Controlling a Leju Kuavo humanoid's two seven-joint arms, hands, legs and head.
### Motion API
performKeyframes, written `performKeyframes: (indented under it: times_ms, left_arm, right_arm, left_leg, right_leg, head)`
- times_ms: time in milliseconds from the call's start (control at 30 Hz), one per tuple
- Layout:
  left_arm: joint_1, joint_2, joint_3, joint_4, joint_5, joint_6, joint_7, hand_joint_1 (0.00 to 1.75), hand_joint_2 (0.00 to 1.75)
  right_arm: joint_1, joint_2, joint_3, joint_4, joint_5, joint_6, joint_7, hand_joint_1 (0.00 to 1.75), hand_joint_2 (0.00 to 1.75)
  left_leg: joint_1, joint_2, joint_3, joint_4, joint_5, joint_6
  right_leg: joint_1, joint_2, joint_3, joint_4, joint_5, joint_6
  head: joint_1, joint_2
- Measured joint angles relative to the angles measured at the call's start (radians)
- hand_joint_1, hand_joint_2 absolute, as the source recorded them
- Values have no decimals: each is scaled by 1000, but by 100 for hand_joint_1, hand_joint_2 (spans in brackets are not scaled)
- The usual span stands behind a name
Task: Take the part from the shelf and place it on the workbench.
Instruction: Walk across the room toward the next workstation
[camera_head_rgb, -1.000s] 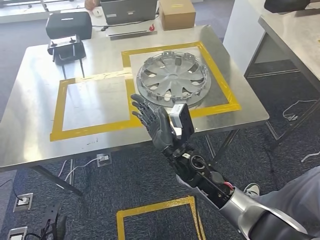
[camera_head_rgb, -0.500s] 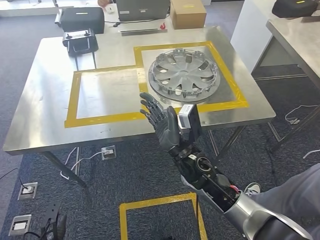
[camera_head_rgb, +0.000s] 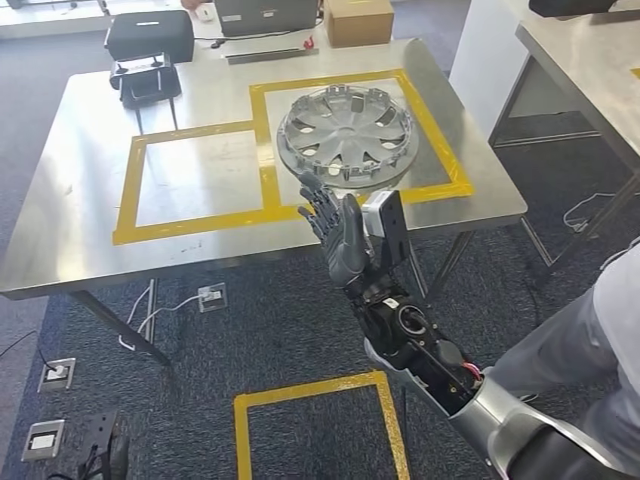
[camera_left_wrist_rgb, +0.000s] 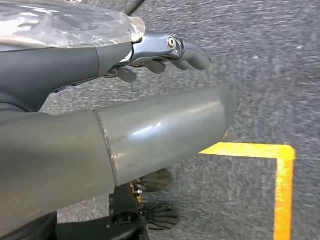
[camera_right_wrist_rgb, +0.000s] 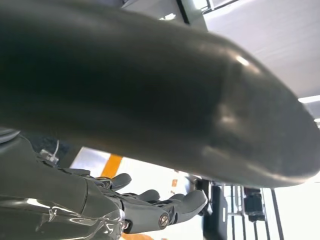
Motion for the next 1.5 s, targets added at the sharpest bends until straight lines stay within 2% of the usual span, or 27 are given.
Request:
performKeyframes:
  times_ms: [67, 100, 233, 300, 400, 433, 467, 500, 567, 600, 633, 733, 767, 833, 900, 933, 967, 1000, 1067, 1133, 1233, 1267, 1333, 1400, 1433, 1467, 1500]
  left_arm:
    - [-1, 1, 0, 0, 1, 1, -1, 0, 0]
    - [-3, 2, 0, 0, 1, 1, -1, 0, 0]
    - [-1, 2, 0, 0, 1, 1, -3, 0, 0]
    - [-2, 3, 0, 0, 1, 1, -3, 0, 0]
    - [-2, 4, 0, 0, 1, 1, -4, 0, 0]
    - [-1, 4, 0, 0, 1, 1, -4, 0, 0]
    - [0, 4, 0, 0, 1, 0, -4, 0, 0]
    - [1, 5, 0, 0, 1, 0, -4, 0, 0]
    - [1, 5, 0, 0, 1, 0, -4, 0, 0]
    - [1, 5, 0, 0, 1, 0, -4, 0, 0]
    - [0, 5, 0, 0, 1, 0, -4, 0, 0]
    - [-2, 6, 0, 0, 0, 0, -5, 0, 0]
    - [-2, 7, 0, 0, 0, -1, -5, 0, 0]
    - [-2, 10, 0, 0, 0, -1, -5, 0, 0]
    - [-2, 12, 0, 0, 0, -2, -5, 0, 0]
    - [0, 12, 0, 0, 1, -2, -5, 0, 0]
    - [2, 12, 0, 0, 1, -1, -5, 0, 0]
    - [3, 13, 0, 0, 2, -1, -5, 0, 0]
    - [3, 16, 0, 0, 6, 1, -5, 0, 0]
    - [4, 18, 0, 0, 9, 2, -5, 0, 0]
    - [10, 20, 0, 0, 13, 2, -6, 0, 0]
    - [10, 20, 0, 0, 13, 2, -7, 0, 0]
    - [10, 20, 0, 0, 13, 3, -7, 0, 0]
    - [10, 20, 0, 0, 13, 5, -7, 0, 0]
    - [11, 20, 0, 0, 13, 6, -8, 0, 0]
    - [13, 20, 0, 0, 14, 6, -8, 0, 0]
    - [14, 20, 0, 0, 14, 7, -8, 0, 0]
  right_arm:
    - [-9, -1, 2, 0, 0, -6, 5, 0, 0]
    - [-14, -1, 2, 0, 0, -8, 7, 0, 0]
    - [-25, -6, 4, 0, -10, -7, 11, 0, 0]
    - [-27, -10, 5, 0, -25, 3, 11, 0, 0]
    - [-30, -19, 8, 5, -55, 35, 1, 0, 0]
    - [-30, -22, 9, 8, -62, 47, -5, 0, 0]
    - [-30, -23, 9, 11, -66, 57, -12, 0, 0]
    - [-30, -25, 10, 14, -67, 64, -17, 0, 0]
    - [-35, -26, 10, 19, -68, 73, -24, 0, 0]
    - [-40, -26, 10, 20, -68, 75, -26, 0, 0]
    - [-43, -27, 10, 22, -68, 76, -27, 0, 0]
    - [-47, -28, 12, 29, -66, 81, -31, 0, 0]
    - [-48, -28, 12, 32, -65, 84, -31, 0, 0]
    - [-51, -29, 14, 36, -61, 89, -33, 0, 0]
    - [-48, -29, 16, 40, -55, 93, -35, 0, 0]
    - [-43, -29, 16, 41, -50, 95, -36, 0, 0]
    - [-36, -29, 17, 42, -45, 97, -37, 0, 0]
    - [-30, -29, 17, 43, -39, 102, -38, 0, 0]
    - [-21, -29, 16, 43, -26, 114, -37, 0, 0]
    - [-19, -29, 13, 42, -17, 122, -37, 0, 0]
    - [-17, -29, 10, 41, -12, 126, -36, 0, 0]
    - [-17, -29, 9, 42, -12, 126, -36, 0, 0]
    - [-16, -29, 7, 41, -11, 126, -36, 0, 0]
    - [-13, -29, 5, 41, -10, 126, -36, 0, 0]
    - [-10, -29, 4, 42, -9, 126, -35, 0, 0]
    - [-6, -29, 3, 42, -8, 126, -35, 0, 0]
    - [-4, -29, 3, 42, -7, 126, -34, 0, 0]
  left_leg:
    - [0, 3, 88, -147, 46, 5]
    - [-1, 4, 113, -194, 59, 11]
    - [-6, 0, 114, -216, 75, 39]
    - [-3, 1, 107, -221, 87, 55]
    - [-4, 2, 88, -222, 103, 65]
    - [-5, 2, 80, -221, 109, 65]
    - [-5, 1, 72, -221, 114, 64]
    - [-5, 0, 66, -221, 120, 62]
    - [-6, -2, 58, -220, 129, 56]
    - [-7, -3, 54, -219, 133, 51]
    - [-8, -3, 50, -218, 138, 45]
    - [-8, -2, 39, -218, 152, 27]
    - [-7, -2, 33, -208, 143, 22]
    - [-5, -1, -3, -128, 80, 13]
    - [-2, 0, -54, 11, -2, 5]
    - [-1, 0, -68, 60, -23, 2]
    - [1, 0, -64, 74, -24, 0]
    - [3, 0, -41, 48, -8, -1]
    - [6, 2, 46, -87, 43, 1]
    - [4, 2, 104, -192, 73, 11]
    - [0, 1, 106, -211, 84, 31]
    - [0, 2, 104, -214, 89, 39]
    - [2, 4, 98, -218, 98, 53]
    - [1, 4, 88, -218, 107, 60]
    - [0, 4, 82, -218, 112, 61]
    - [0, 4, 75, -217, 117, 60]
    - [0, 3, 70, -217, 122, 59]
  right_leg:
    - [2, -1, -11, 7, 4, 6]
    - [3, -2, -15, 11, 6, 10]
    - [4, -2, -24, 16, 13, 31]
    - [2, 1, -48, 68, -32, 40]
    - [-1, 3, -114, 261, -152, 49]
    - [-2, 3, -121, 302, -168, 50]
    - [-2, 3, -111, 306, -166, 50]
    - [-2, 3, -81, 269, -147, 48]
    - [-1, 5, 9, 125, -94, 41]
    - [1, 7, 43, 61, -78, 37]
    - [3, 8, 61, 24, -71, 32]
    - [4, 7, 62, 5, -60, 19]
    - [2, 6, 60, 2, -52, 13]
    - [-2, 3, 53, -3, -35, 0]
    - [-1, 2, 35, -3, -21, -6]
    - [-1, 1, 27, -2, -16, -6]
    - [-1, 0, 20, -1, -11, -5]
    - [-1, 0, 14, 0, -7, -3]
    - [-1, -2, 5, 4, -2, 2]
    - [2, -2, -5, 13, 1, 10]
    - [2, -1, -14, 17, 7, 27]
    - [0, 1, -19, 25, -2, 33]
    - [-3, 3, -47, 92, -57, 41]
    - [-4, 4, -96, 232, -139, 47]
    - [-5, 4, -113, 291, -165, 49]
    - [-5, 4, -116, 322, -175, 50]
    - [-5, 4, -98, 306, -163, 50]
  head:
    - [0, 0]
    - [1, 0]
    - [6, 0]
    - [11, 0]
    - [19, 0]
    - [19, 0]
    - [19, 0]
    - [20, 0]
    - [23, 0]
    - [23, 0]
    - [22, 0]
    - [18, 0]
    - [16, 0]
    - [9, 0]
    - [3, 0]
    - [2, 0]
    - [1, 0]
    - [1, 0]
    - [1, 0]
    - [1, 0]
    - [4, 0]
    - [5, 0]
    - [12, 0]
    - [19, 0]
    - [20, 0]
    - [20, 0]
    - [21, 0]
